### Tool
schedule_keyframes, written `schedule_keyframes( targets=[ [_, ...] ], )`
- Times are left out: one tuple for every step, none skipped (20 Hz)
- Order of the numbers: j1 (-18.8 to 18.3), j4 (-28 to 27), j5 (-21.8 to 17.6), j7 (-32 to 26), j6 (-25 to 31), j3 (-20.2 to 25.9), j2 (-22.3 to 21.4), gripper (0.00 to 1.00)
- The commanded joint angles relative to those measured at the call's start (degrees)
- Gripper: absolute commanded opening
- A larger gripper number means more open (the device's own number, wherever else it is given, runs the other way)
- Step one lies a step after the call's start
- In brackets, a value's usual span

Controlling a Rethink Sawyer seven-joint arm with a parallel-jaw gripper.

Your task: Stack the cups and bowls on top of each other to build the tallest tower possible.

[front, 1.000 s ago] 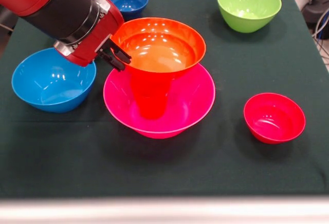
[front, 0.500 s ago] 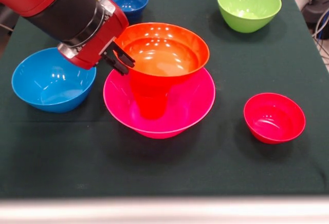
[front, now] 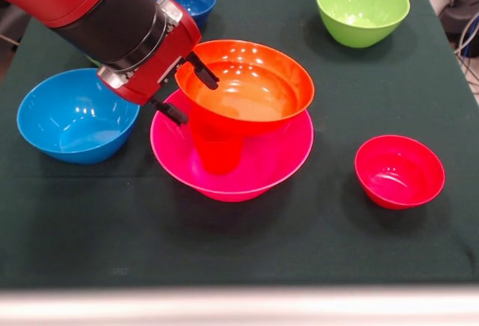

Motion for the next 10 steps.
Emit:
schedule_keyframes(
  targets=[
    [1.5,-1.6,-1.4,-11.5,-4.9,-1.2,0.1,1.0],
    [1.6,-1.8,-1.5,-11.7,-4.8,-1.2,0.1,1.0],
    [1.6,-1.9,-1.5,-12.0,-4.8,-1.1,0.2,1.0],
    [1.6,-2.1,-1.5,-12.3,-4.7,-1.1,0.3,1.0],
    [1.8,-2.5,-1.5,-12.4,-4.5,-1.0,0.4,1.0],
    [1.8,-2.5,-1.6,-12.6,-4.5,-1.0,0.4,1.0],
    [1.7,-2.4,-1.6,-12.8,-4.6,-1.0,0.4,1.0],
    [1.8,-2.7,-1.6,-12.9,-4.5,-1.0,0.4,1.0],
    [1.9,-3.1,-1.6,-12.9,-4.0,-0.9,0.5,1.0],
    [2.1,-3.6,-1.5,-13.0,-3.6,-0.9,0.6,1.0]
  ],
)
